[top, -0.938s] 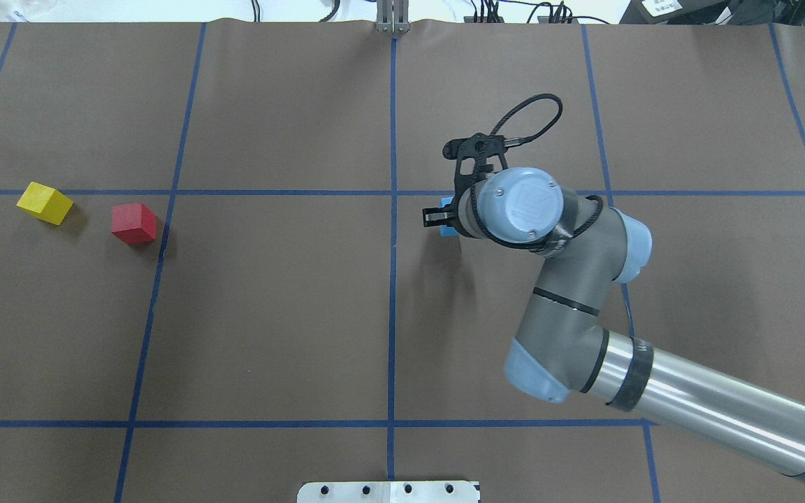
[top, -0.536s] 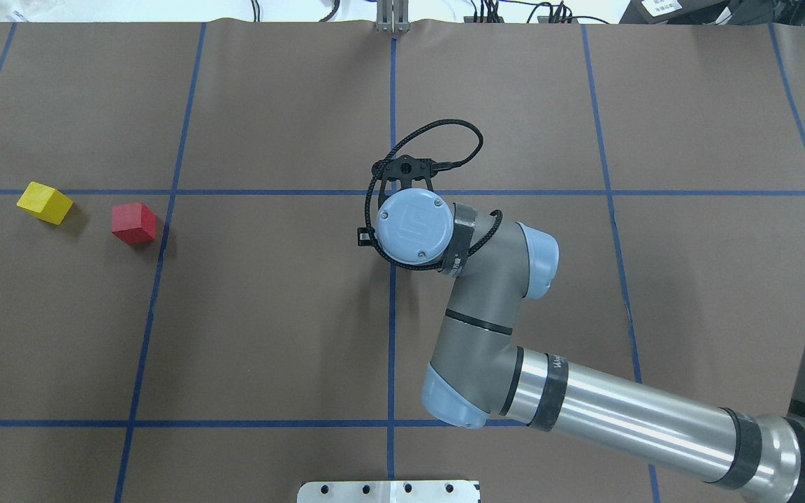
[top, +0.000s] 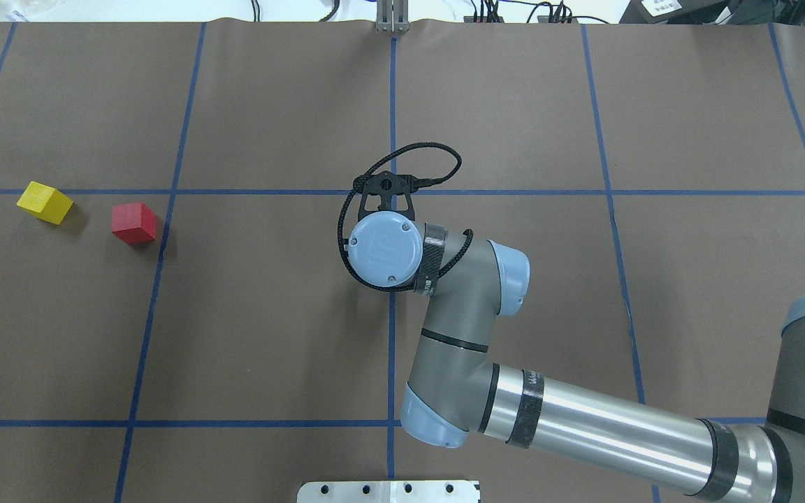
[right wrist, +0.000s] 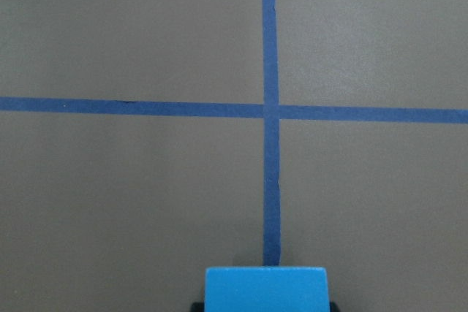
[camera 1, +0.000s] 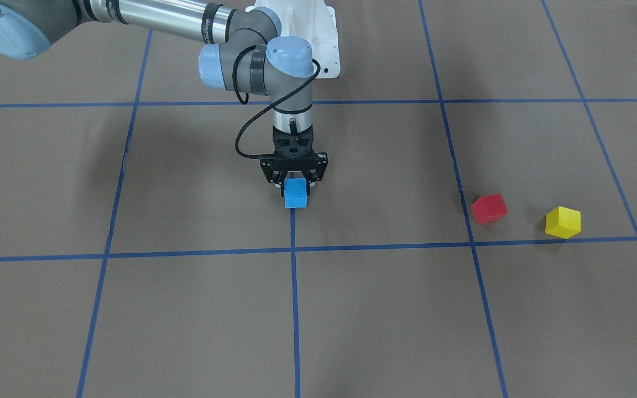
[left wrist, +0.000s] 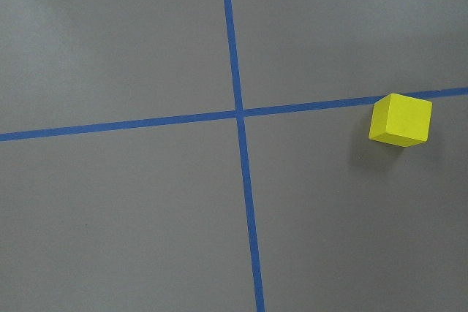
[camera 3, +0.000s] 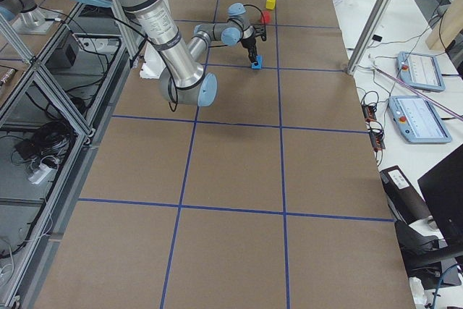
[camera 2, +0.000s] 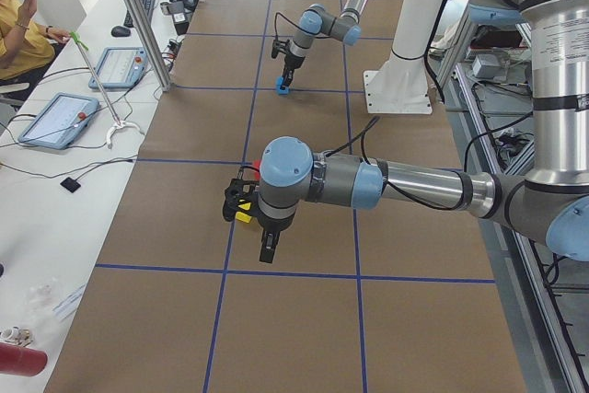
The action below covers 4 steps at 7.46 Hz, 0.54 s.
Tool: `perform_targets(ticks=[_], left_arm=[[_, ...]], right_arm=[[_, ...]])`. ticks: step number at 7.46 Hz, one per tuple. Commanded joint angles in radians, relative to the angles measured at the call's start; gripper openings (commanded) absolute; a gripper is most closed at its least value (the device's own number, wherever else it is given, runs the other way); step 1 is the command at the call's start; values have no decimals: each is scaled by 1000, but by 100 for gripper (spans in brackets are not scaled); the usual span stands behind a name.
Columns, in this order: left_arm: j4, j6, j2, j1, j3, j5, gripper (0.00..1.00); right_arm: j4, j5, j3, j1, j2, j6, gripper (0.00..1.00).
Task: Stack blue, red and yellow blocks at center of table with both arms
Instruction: 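Carry the blue cube with the right gripper to the table center, then open the right gripper and withdraw the right arm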
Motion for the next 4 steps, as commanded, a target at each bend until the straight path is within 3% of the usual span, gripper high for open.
perform_targets(ticks=[1, 3, 4], left_arm=[[-3, 3, -1, 0, -2, 0, 100], [-59, 3, -38, 5, -2, 2, 100], [-204, -5, -108, 43, 68, 0, 100]], right_arm=[[1, -7, 38, 24, 0, 5, 100], [-8, 14, 96, 177, -30, -33, 100], [-6, 80, 146, 284, -67, -126, 100]])
